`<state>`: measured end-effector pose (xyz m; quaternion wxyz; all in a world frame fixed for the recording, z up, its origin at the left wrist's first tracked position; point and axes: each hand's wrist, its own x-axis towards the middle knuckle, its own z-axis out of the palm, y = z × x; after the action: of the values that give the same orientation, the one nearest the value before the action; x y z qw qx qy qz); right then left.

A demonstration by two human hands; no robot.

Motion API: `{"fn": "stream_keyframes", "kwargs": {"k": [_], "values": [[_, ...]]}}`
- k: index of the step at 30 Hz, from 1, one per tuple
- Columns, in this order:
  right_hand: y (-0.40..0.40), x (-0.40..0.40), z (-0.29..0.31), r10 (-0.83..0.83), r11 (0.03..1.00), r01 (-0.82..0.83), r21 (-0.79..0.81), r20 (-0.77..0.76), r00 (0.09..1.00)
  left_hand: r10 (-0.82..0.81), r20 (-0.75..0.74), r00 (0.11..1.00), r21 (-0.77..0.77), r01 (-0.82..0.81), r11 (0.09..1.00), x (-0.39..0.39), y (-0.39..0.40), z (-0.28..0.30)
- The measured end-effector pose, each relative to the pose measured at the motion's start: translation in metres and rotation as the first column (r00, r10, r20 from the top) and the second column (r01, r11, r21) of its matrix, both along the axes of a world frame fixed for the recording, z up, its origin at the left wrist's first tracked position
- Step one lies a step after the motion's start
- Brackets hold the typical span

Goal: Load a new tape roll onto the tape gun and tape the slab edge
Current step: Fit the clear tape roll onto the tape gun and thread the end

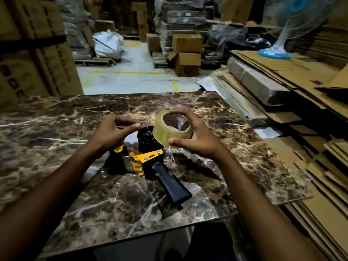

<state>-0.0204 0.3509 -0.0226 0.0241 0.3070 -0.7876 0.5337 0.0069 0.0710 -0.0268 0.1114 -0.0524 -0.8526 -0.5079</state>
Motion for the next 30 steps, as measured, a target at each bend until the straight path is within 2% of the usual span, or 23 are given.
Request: {"fn": "stream_keyframes", "kwargs": {"k": [7, 13, 21, 25, 27, 30], "values": [[-0.055, -0.011, -0.002, 0.062, 0.998, -0.061, 0.019, -0.064, 0.996, 0.055, 0.012, 0.998, -0.029, -0.054, 0.998, 0.000, -0.046, 0.001], [-0.086, -0.025, -0.002, 0.105, 0.994, -0.102, 0.039, -0.081, 0.991, 0.079, 0.033, 0.996, 0.107, -0.082, 0.991, -0.005, -0.059, -0.003], [-0.110, -0.035, -0.002, 0.218, 0.973, -0.219, 0.068, 0.013, 0.976, 0.071, 0.126, 0.989, 0.235, -0.100, 0.967, 0.002, -0.062, -0.007], [-0.106, -0.037, 0.000, 0.271, 0.960, -0.274, 0.060, 0.057, 0.961, 0.070, 0.178, 0.981, 0.249, -0.114, 0.962, 0.003, -0.065, -0.005], [-0.103, -0.038, 0.000, 0.286, 0.957, -0.290, 0.031, 0.085, 0.954, 0.051, 0.213, 0.976, 0.261, -0.107, 0.959, 0.001, -0.068, -0.004], [-0.103, -0.040, -0.004, 0.273, 0.961, -0.261, -0.094, 0.154, 0.950, 0.037, 0.253, 0.967, 0.262, -0.105, 0.959, 0.000, -0.071, -0.001]]}}
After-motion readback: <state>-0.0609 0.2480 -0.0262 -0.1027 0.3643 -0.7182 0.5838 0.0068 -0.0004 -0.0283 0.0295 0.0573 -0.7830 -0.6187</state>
